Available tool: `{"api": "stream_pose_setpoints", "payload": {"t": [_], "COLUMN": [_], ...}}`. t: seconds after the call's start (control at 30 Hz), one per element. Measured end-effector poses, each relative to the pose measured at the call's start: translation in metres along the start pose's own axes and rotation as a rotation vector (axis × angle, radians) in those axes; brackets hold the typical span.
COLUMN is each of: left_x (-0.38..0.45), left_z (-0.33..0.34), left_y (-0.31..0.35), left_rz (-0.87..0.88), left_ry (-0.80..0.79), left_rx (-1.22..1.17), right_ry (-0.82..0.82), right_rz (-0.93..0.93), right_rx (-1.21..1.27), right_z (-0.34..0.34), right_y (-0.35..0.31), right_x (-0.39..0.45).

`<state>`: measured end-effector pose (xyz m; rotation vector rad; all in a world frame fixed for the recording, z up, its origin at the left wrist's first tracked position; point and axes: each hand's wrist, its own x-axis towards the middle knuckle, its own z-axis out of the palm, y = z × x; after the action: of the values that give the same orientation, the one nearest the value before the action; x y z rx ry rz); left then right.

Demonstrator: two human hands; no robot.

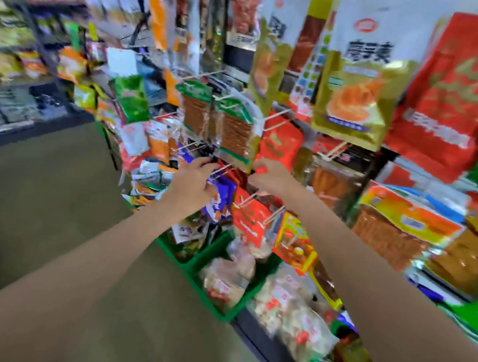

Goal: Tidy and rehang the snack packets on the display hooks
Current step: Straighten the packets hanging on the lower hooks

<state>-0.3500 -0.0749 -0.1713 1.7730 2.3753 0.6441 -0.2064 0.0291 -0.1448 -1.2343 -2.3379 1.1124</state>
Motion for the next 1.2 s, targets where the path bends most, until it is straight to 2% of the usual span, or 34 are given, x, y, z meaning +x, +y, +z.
{"api": "stream_pose_setpoints", "payload": {"t": [0.13,0.33,0.43,0.6,0.7,0.8,0.9,0.97,1.03,1.07,1.2], "left_x": [0.036,0.118,0.148,0.181,0.191,0.193,0.188,0.186,0.184,0.184,0.176], "left_z": [-0.009,-0.012,-0.015,-0.022,-0.025,-0.027,-0.03,-0.034,-0.038,-0.04,-0.048], "left_y": [-0.054,-0.112,-0.132,-0.162,-0.174,-0.178,-0.178,-0.181,-0.189,-0.192,-0.198], "left_rz": [-0.039,-0.029,-0.01,0.011,0.072,0.125,0.167,0.206,0.248,0.265,0.295], "left_ry": [-0.009,-0.099,-0.15,-0.135,-0.124,-0.127,-0.19,-0.236,-0.234,-0.226,-0.211], "left_rx": [-0.009,0.014,0.008,0.023,0.025,0.011,-0.014,0.002,-0.001,-0.01,-0.063], "right_ry": [-0.005,0.027,0.145,0.422,0.595,0.697,0.574,0.381,0.216,0.199,0.381], "right_rz": [0.071,0.182,0.296,0.338,0.23,0.154,0.197,0.236,0.32,0.368,0.358], "right_rx": [0.113,0.058,0.048,-0.019,-0.009,-0.147,-0.26,-0.32,-0.228,-0.129,0.036], "right_z": [0.026,0.072,0.082,0.079,0.071,0.067,0.068,0.066,0.058,0.053,0.065], "right_y": [-0.008,0.017,0.005,-0.006,-0.008,-0.022,-0.031,-0.029,-0.03,-0.034,-0.039], "right_x": [0.077,0.219,0.242,0.266,0.268,0.263,0.258,0.26,0.263,0.264,0.259]}}
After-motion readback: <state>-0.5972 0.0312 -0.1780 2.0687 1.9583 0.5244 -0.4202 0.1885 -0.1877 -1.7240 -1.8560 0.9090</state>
